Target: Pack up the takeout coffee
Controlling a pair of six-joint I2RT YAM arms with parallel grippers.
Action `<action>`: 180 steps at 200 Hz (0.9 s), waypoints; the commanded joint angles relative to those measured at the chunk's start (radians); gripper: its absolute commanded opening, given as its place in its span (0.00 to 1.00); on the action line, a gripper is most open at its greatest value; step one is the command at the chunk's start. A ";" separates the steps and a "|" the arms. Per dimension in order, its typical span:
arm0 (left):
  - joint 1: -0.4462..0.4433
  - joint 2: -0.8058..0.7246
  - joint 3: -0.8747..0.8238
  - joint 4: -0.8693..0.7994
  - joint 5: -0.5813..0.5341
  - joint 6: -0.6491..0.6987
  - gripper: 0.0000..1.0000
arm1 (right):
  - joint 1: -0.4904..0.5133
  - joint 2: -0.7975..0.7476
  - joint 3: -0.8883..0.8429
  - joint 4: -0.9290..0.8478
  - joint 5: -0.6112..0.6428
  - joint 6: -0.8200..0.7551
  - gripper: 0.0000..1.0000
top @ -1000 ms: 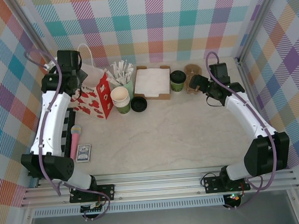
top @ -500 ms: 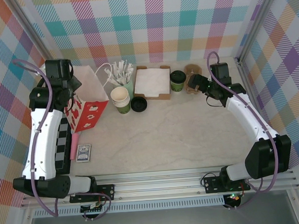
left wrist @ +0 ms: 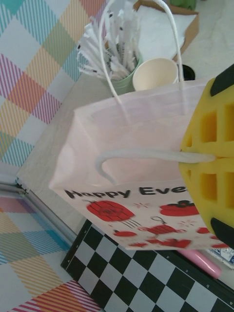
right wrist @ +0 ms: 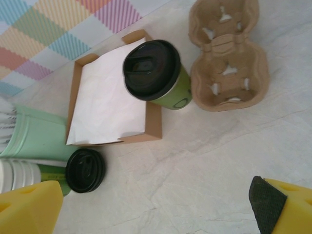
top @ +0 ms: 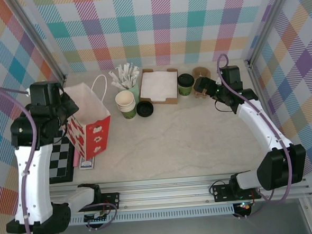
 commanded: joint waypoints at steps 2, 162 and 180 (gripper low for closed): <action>0.015 -0.048 -0.011 -0.034 0.133 0.064 0.00 | 0.035 -0.002 0.045 0.046 -0.147 -0.080 1.00; 0.015 -0.151 -0.211 0.121 0.516 0.109 0.00 | 0.556 0.538 0.631 0.076 -0.370 0.135 0.85; 0.015 -0.163 -0.213 0.124 0.501 0.116 0.00 | 0.578 0.562 0.712 0.029 -0.325 0.095 0.43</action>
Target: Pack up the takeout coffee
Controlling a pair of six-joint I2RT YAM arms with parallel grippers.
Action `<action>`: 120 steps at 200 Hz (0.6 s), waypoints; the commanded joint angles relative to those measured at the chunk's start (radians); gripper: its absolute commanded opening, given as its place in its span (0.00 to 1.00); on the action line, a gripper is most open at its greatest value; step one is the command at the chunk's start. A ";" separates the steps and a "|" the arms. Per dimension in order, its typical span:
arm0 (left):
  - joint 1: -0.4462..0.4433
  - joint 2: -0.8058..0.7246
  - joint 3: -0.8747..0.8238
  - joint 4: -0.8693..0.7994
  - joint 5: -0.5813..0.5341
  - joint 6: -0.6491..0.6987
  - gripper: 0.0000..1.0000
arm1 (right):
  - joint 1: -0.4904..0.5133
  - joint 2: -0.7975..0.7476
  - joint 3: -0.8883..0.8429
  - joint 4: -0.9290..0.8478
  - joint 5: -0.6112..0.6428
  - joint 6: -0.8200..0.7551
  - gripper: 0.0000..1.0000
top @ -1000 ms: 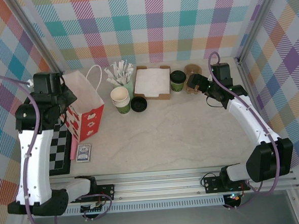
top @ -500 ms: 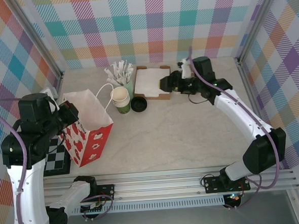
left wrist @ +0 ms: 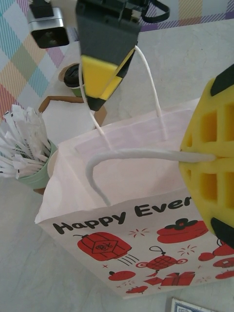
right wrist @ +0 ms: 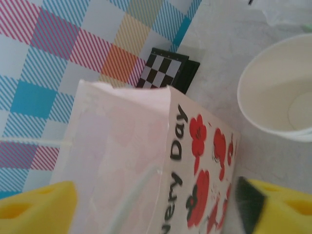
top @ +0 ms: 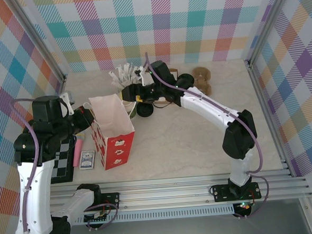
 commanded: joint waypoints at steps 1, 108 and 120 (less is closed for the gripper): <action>0.014 -0.026 -0.005 0.040 0.012 0.029 0.00 | 0.030 0.013 0.109 -0.075 0.074 -0.031 0.40; 0.013 -0.034 0.015 0.177 0.437 0.067 0.00 | 0.038 -0.402 -0.218 -0.198 0.152 -0.176 0.00; 0.013 -0.028 0.015 0.206 0.466 0.046 0.00 | 0.039 -0.439 -0.231 -0.237 0.196 -0.189 0.00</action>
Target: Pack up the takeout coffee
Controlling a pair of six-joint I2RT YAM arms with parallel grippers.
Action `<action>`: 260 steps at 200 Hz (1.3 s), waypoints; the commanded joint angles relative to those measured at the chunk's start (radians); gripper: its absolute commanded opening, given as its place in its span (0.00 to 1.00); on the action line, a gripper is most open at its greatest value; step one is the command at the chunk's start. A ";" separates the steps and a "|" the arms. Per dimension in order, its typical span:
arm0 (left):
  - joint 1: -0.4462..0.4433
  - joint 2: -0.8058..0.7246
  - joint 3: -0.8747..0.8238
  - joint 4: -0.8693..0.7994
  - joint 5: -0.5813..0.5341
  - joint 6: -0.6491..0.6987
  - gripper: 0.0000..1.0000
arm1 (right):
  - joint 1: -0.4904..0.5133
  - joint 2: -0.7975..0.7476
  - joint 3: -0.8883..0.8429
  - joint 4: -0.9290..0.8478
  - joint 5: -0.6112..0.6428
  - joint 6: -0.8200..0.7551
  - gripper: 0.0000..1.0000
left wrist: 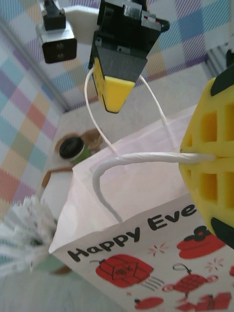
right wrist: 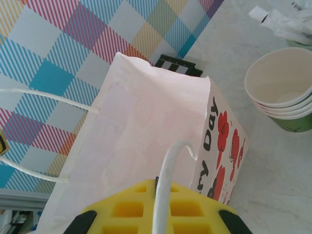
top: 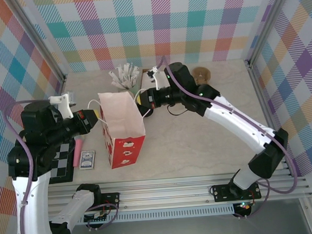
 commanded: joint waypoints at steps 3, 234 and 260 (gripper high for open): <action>0.013 0.030 0.011 0.108 0.184 -0.025 0.00 | 0.000 -0.068 -0.037 -0.117 0.084 -0.057 0.00; -0.026 0.080 -0.057 0.157 0.300 -0.197 0.00 | -0.064 -0.122 -0.002 -0.488 0.022 -0.153 0.00; -0.166 0.149 -0.086 0.237 0.206 -0.222 0.00 | -0.083 -0.164 -0.033 -0.497 0.185 -0.058 0.00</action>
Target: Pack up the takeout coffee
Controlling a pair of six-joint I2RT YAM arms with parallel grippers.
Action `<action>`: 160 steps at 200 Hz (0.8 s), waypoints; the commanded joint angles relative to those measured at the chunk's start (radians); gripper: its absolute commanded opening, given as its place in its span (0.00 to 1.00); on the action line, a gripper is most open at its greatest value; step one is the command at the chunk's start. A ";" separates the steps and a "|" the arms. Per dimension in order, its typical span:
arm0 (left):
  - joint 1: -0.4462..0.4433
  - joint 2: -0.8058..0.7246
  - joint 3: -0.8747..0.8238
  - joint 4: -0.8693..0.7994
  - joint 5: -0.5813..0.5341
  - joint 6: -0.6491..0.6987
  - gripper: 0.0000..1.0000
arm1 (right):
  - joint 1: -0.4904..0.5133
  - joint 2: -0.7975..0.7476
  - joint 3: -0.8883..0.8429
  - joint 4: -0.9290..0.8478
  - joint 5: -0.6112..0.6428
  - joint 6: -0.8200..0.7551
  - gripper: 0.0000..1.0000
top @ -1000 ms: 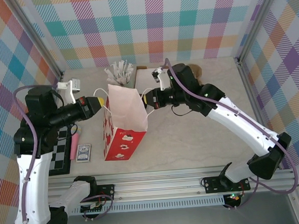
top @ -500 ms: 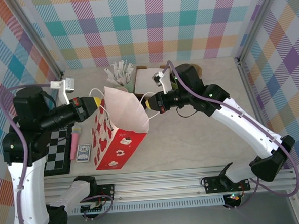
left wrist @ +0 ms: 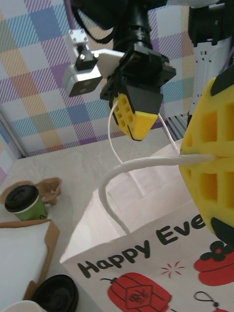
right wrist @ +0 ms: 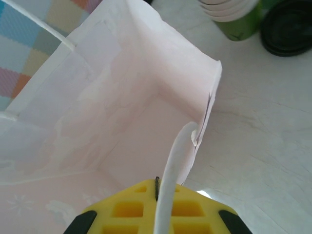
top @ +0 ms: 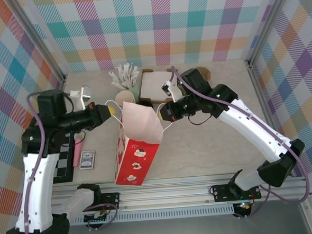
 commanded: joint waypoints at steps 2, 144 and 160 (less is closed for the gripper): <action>-0.121 0.048 -0.006 0.145 -0.055 -0.050 0.00 | -0.020 -0.064 -0.019 -0.052 0.177 0.099 0.00; -0.366 0.710 0.570 -0.026 -0.223 0.208 0.00 | -0.058 -0.331 -0.318 0.227 0.443 0.409 0.02; -0.355 0.756 0.630 -0.065 -0.303 0.251 0.00 | -0.049 -0.300 -0.345 0.301 0.408 0.472 0.03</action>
